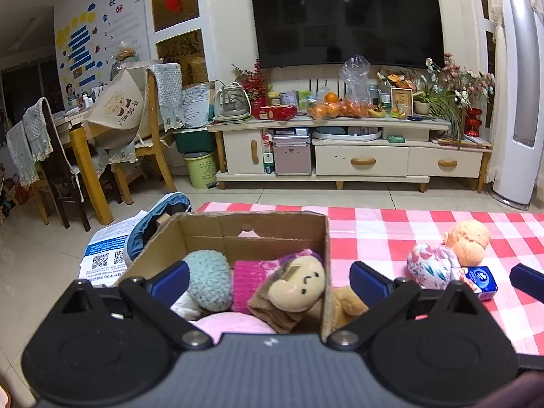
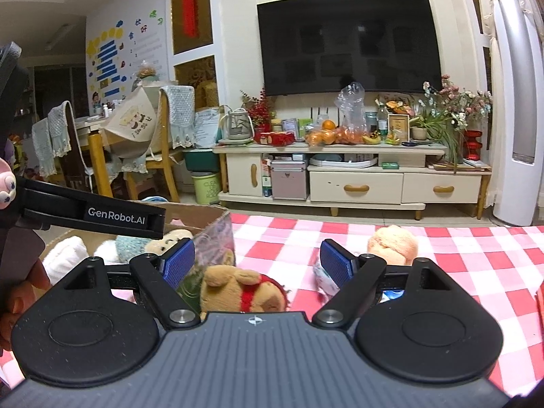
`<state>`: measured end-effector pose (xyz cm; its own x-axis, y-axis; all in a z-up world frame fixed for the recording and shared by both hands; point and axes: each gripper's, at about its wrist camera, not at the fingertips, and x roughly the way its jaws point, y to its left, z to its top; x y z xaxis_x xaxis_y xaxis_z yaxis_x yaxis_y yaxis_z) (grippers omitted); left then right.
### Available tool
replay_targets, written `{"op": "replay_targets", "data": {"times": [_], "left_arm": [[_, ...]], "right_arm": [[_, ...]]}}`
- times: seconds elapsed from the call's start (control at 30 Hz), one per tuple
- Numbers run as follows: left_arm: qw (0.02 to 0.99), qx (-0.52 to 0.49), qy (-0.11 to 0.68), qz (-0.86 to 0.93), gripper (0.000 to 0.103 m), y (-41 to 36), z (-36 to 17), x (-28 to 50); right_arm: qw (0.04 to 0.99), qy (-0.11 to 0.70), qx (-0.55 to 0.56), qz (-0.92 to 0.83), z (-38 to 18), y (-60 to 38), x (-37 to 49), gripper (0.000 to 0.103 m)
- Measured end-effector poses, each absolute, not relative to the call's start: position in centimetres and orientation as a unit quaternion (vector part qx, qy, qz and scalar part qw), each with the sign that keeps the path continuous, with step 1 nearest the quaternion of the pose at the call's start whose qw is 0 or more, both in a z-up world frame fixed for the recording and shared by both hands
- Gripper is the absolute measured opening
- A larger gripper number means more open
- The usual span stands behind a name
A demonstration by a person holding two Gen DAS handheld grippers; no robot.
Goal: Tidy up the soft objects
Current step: 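Move both tools back toward the patterned ball and tissue box on the table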
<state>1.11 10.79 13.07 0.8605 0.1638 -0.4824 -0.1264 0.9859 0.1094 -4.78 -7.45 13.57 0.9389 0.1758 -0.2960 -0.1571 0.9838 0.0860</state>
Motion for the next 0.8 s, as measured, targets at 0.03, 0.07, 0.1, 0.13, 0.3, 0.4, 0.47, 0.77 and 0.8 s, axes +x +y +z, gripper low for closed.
{"op": "replay_targets", "data": {"times": [0.03,0.07,0.1,0.13,0.3,0.4,0.47,0.77,0.8], "left_arm": [[0.964,0.039,0.254,0.074,0.101,10.5,13.0,1.2],[0.963,0.042,0.254,0.073,0.101,10.3,13.0,1.2],[0.963,0.044,0.255,0.073,0.102,10.0,12.9,1.2],[0.963,0.046,0.255,0.072,0.102,9.8,12.9,1.3],[0.962,0.059,0.257,0.070,0.102,8.6,12.7,1.5],[0.961,0.065,0.259,0.069,0.102,8.0,12.5,1.7],[0.960,0.069,0.262,0.067,0.102,7.6,12.3,1.8],[0.958,0.089,0.267,0.061,0.102,6.0,11.8,2.0],[0.957,0.091,0.268,0.061,0.102,5.9,11.7,2.0]], "right_arm": [[0.984,0.154,0.033,0.082,13.5,-7.5,-4.8,0.101],[0.984,0.154,0.037,0.081,13.5,-7.6,-4.7,0.101],[0.984,0.155,0.041,0.079,13.5,-7.7,-4.7,0.102],[0.984,0.155,0.045,0.077,13.5,-7.8,-4.6,0.102],[0.984,0.156,0.059,0.066,13.2,-7.8,-4.6,0.103],[0.983,0.157,0.068,0.061,13.0,-7.8,-4.6,0.103],[0.983,0.158,0.074,0.058,12.9,-7.8,-4.4,0.103],[0.981,0.163,0.090,0.048,12.2,-7.3,-4.4,0.103],[0.981,0.163,0.091,0.047,12.2,-7.3,-4.3,0.103]]}}
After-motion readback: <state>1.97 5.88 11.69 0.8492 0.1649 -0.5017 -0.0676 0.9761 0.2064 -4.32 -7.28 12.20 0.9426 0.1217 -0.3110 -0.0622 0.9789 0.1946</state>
